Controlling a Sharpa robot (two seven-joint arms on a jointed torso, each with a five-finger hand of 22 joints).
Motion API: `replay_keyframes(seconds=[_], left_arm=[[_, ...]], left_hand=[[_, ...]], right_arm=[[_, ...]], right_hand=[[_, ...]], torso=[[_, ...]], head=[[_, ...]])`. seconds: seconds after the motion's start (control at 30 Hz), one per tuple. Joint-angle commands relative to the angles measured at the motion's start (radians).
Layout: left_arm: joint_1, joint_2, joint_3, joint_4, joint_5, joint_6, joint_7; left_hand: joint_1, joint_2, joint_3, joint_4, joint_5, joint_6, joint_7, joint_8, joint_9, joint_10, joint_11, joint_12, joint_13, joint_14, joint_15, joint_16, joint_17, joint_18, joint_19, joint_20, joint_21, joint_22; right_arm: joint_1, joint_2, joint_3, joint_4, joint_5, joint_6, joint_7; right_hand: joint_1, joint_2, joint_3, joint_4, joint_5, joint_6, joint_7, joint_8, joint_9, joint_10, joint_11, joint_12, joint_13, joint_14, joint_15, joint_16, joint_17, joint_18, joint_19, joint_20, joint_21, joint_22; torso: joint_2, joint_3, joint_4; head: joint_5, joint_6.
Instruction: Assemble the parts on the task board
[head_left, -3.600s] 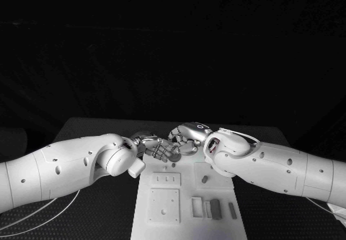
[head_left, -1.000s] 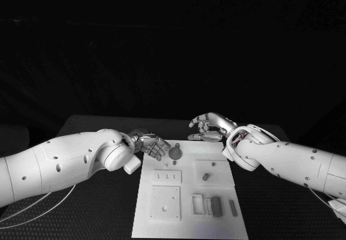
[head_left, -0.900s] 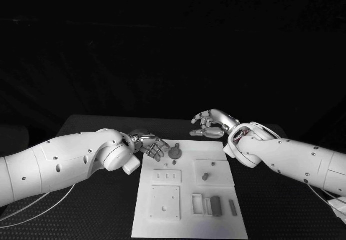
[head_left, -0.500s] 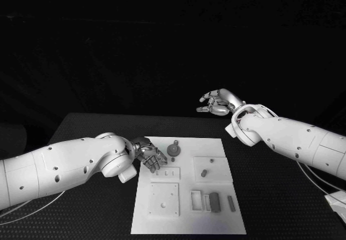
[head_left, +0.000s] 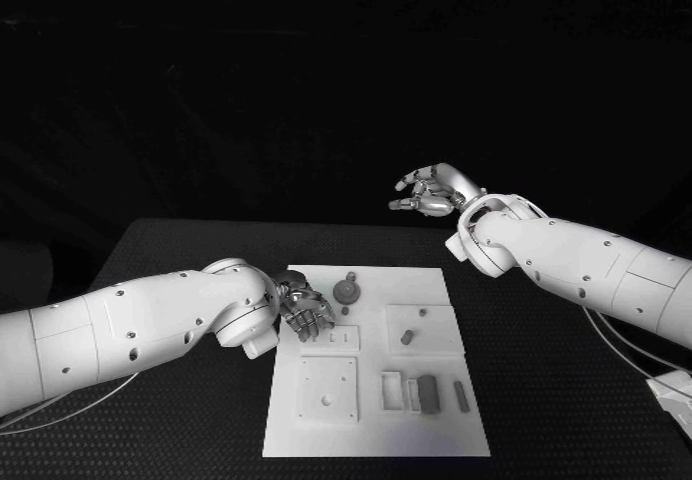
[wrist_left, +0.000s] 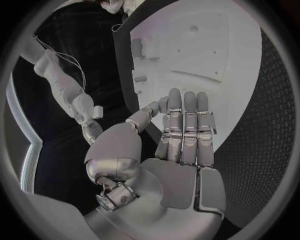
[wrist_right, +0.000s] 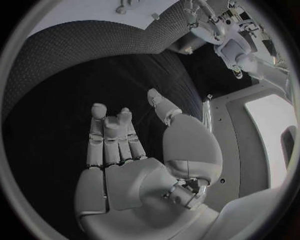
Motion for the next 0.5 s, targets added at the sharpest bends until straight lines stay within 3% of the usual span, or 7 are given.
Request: replay_keyframes(seconds=[0.03, 0.5], left_arm=[[-0.004, 0.014, 0.001, -0.009, -0.07, 0.007, -0.033], [-0.038, 0.067, 0.001, -0.07, -0.148, 0.021, -0.041]], left_hand=[[-0.01, 0.0, 0.003, -0.004, 0.003, 0.074, -0.069, 0.007, 0.008, 0.0, -0.008, 0.008, 0.007, 0.004, -0.004, 0.007, 0.002, -0.012, 0.008, -0.001, 0.004, 0.005], [-0.01, 0.001, 0.008, -0.005, 0.004, 0.075, -0.07, 0.007, 0.016, -0.004, -0.01, 0.016, 0.016, 0.003, -0.005, 0.015, 0.002, -0.012, 0.009, -0.002, 0.006, 0.013]], right_arm=[[0.001, 0.005, 0.001, -0.001, 0.005, 0.023, 0.014], [0.001, 0.013, 0.001, 0.005, 0.005, 0.033, 0.014]], right_hand=[[0.003, 0.011, -0.007, 0.001, -0.003, 0.001, 0.005, 0.001, -0.001, -0.01, 0.001, 0.006, -0.001, -0.009, 0.0, 0.0, -0.001, 0.014, -0.008, 0.002, -0.005, 0.014], [0.002, 0.014, -0.01, -0.001, -0.003, 0.0, 0.006, 0.001, -0.001, -0.01, 0.001, 0.007, -0.003, -0.009, 0.0, 0.0, -0.002, 0.014, -0.009, 0.002, -0.005, 0.014]], torso=[[0.0, -0.0009, -0.0002], [0.001, 0.0, -0.0004]], head=[[-0.001, -0.005], [-0.004, -0.013]])
